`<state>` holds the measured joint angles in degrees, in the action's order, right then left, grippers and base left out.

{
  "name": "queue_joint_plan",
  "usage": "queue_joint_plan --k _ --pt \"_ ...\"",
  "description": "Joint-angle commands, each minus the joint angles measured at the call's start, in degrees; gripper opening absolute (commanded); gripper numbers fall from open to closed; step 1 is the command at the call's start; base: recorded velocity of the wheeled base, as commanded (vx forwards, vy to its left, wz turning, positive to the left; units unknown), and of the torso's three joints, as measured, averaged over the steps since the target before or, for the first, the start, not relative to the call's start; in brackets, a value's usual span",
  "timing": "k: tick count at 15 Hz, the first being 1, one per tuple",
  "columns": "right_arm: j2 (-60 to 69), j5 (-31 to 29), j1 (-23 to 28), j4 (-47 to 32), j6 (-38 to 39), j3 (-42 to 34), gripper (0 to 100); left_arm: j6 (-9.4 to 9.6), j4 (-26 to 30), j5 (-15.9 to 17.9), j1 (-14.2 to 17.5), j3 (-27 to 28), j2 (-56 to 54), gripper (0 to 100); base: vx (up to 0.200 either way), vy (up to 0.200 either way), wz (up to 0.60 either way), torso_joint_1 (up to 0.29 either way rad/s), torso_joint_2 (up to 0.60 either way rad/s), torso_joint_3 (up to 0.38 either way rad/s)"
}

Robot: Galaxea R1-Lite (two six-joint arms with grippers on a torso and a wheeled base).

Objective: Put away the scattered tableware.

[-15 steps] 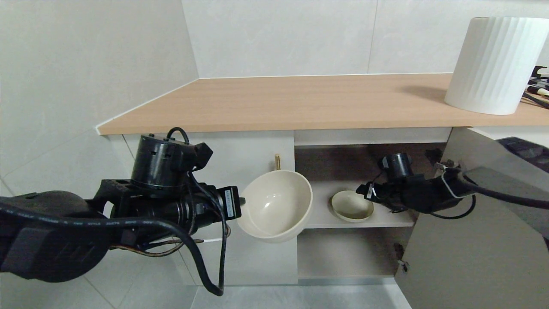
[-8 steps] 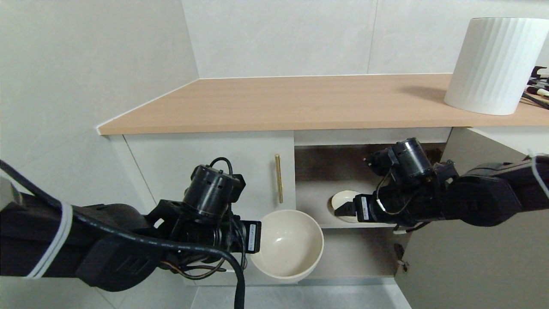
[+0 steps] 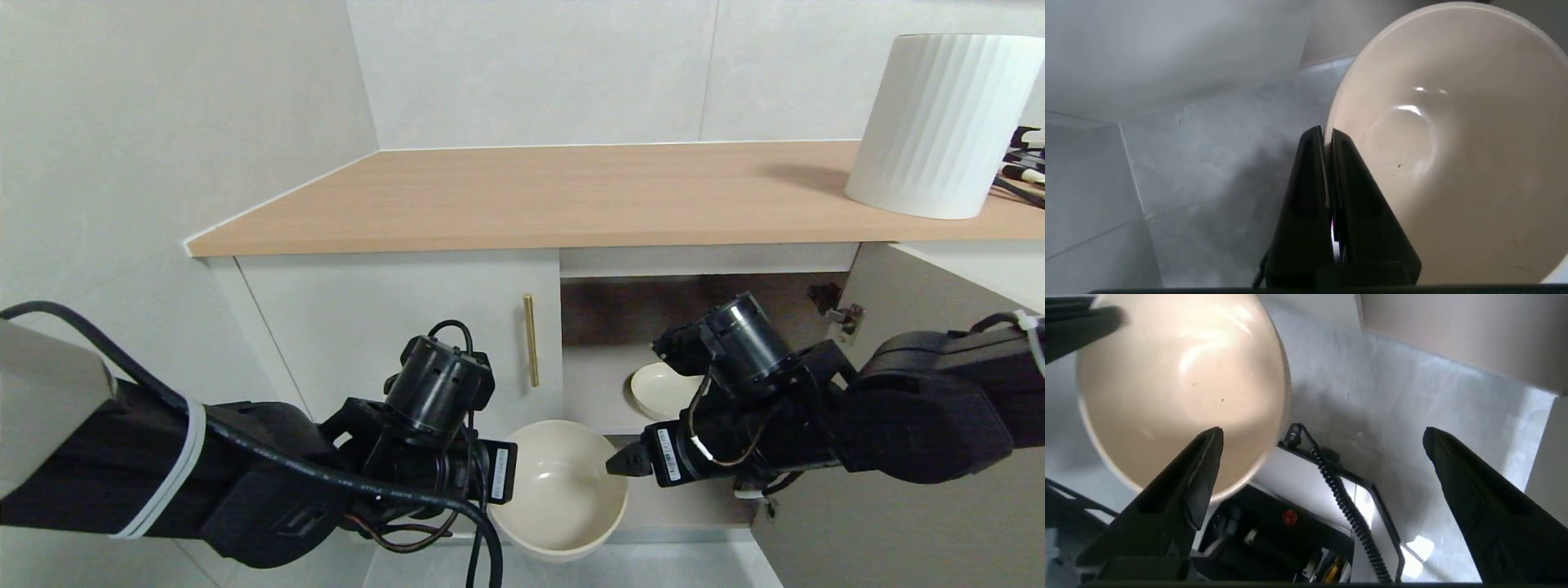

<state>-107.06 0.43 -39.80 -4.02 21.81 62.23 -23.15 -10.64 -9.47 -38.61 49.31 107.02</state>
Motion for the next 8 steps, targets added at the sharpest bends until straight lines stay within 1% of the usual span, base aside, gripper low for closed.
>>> queue_joint_plan --k 1,5,6,8 --pt "-4.48 -0.34 -0.54 0.07 0.34 1.22 100 -0.05 -0.08 -0.37 -0.50 0.00 -0.06 0 0.000 0.000 0.00 0.000 0.00 0.000" --pt "-6.32 -1.66 -0.54 0.16 1.31 2.63 100 -0.05 -0.08 -0.81 -0.94 0.00 0.21 0 0.000 0.000 0.00 0.000 0.00 0.000" --pt "-6.32 -1.57 -0.54 0.16 1.57 2.72 0 -0.05 -0.08 -0.81 -0.94 0.00 0.29 0 0.000 0.000 0.00 0.000 0.00 0.000" --pt "-6.23 -1.57 -0.72 0.16 1.57 2.63 0 -0.05 -0.08 -0.81 -1.12 0.00 0.47 0 0.000 0.000 0.00 0.000 0.00 0.000"
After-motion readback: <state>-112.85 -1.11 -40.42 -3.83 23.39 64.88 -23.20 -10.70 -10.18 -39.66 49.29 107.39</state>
